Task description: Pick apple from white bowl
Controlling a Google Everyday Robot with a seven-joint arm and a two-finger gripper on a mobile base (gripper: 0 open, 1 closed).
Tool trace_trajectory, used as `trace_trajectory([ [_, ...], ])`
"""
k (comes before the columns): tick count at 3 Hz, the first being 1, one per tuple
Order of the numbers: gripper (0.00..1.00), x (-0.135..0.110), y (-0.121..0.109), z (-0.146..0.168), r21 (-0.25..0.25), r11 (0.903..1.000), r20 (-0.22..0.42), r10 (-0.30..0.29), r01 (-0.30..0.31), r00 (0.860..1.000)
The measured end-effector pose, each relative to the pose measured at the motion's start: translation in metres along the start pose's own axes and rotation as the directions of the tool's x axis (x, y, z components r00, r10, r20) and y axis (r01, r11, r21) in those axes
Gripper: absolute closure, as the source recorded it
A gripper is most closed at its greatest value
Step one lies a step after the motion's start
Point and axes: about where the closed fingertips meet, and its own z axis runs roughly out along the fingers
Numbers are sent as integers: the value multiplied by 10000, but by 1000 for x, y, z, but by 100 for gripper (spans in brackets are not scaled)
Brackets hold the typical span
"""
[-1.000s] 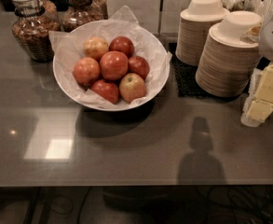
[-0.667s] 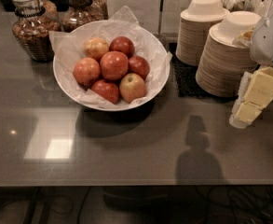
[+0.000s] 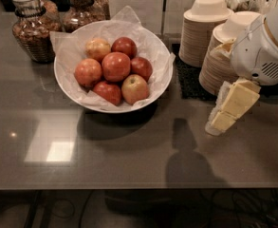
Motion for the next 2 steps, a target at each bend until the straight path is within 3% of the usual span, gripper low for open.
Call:
trace_trajectory([
  [2, 56, -18, -2, 20, 179, 9990, 737, -429, 417, 9964],
])
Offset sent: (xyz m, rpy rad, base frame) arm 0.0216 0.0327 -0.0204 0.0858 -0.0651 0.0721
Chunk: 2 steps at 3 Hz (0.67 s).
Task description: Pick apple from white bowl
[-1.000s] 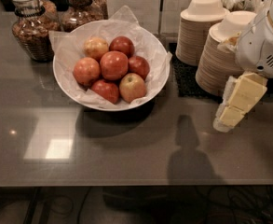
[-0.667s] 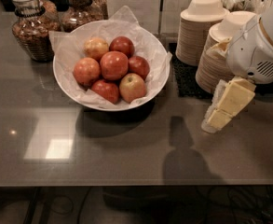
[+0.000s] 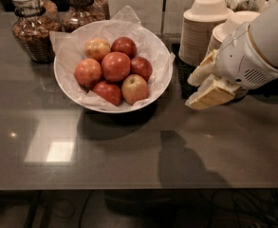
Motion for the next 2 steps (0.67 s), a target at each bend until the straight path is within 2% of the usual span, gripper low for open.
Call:
trace_trajectory([
  [1, 59, -14, -8, 8, 186, 9992, 570, -376, 366, 9977],
  [2, 36, -35, -12, 24, 147, 9959, 1085, -904, 893, 9900],
])
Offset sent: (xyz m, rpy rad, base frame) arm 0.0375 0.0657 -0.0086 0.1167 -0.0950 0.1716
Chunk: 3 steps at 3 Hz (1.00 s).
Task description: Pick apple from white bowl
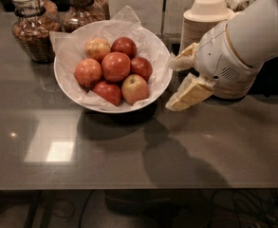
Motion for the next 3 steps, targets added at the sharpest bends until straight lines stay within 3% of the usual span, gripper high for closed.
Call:
trace_trajectory([
  [2, 7, -14, -2, 22, -331, 9987, 420, -380, 394, 9984],
  [3, 95, -10, 0, 2, -318, 9985, 104, -441, 444, 9990],
])
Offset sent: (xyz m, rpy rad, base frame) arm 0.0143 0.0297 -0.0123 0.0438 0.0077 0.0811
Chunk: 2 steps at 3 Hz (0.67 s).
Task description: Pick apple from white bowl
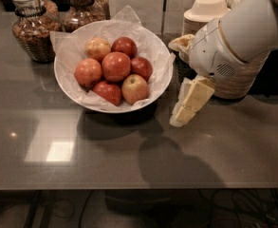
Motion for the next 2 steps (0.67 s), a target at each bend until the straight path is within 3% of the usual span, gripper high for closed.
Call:
trace_trajectory([
  [1, 95, 18, 9, -33, 4, 9993, -747, 361, -362, 9965],
  [2, 76, 18, 0, -43, 136, 9986, -739, 519, -511, 9959],
])
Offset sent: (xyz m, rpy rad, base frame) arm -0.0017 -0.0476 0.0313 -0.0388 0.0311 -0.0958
